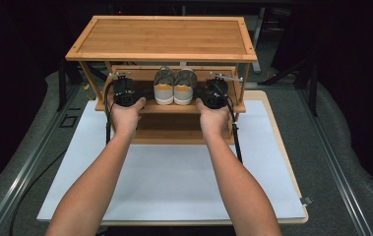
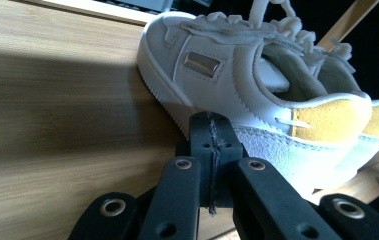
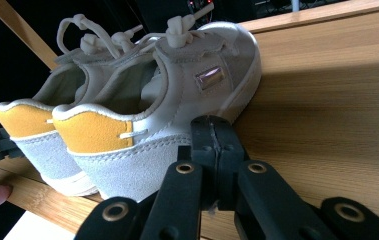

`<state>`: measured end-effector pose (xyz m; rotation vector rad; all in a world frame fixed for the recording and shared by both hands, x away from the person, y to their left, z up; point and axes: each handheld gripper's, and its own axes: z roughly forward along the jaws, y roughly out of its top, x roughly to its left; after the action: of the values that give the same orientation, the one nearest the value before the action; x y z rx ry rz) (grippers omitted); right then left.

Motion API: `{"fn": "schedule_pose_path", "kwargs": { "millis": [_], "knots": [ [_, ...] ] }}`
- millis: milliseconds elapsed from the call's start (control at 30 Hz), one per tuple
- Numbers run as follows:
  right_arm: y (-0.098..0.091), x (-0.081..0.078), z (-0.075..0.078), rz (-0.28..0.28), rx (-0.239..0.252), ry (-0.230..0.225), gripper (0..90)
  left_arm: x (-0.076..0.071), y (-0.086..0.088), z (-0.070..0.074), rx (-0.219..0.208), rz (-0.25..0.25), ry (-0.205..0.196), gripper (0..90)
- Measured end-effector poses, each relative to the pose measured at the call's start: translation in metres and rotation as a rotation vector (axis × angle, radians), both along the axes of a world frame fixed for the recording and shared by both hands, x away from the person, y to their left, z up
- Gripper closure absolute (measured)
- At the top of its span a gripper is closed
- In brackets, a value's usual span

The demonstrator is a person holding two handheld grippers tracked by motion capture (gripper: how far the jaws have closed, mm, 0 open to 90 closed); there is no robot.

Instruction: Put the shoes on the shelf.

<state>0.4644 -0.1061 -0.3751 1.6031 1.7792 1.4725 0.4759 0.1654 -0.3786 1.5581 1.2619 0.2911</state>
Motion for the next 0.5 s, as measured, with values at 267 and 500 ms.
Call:
{"fn": "schedule_pose_path", "kwargs": {
  "millis": [267, 500],
  "knots": [
    [-0.001, -0.001, 0.002, 0.003, 0.001, -0.004, 90.0, -0.005, 0.002, 0.003, -0.028, 0.002, -0.014, 90.0],
    [0.001, -0.016, 0.008, 0.019, -0.007, -0.046, 90.0, -0.022, 0.005, 0.011, -0.043, -0.043, -0.039, 90.0]
  ]
}}
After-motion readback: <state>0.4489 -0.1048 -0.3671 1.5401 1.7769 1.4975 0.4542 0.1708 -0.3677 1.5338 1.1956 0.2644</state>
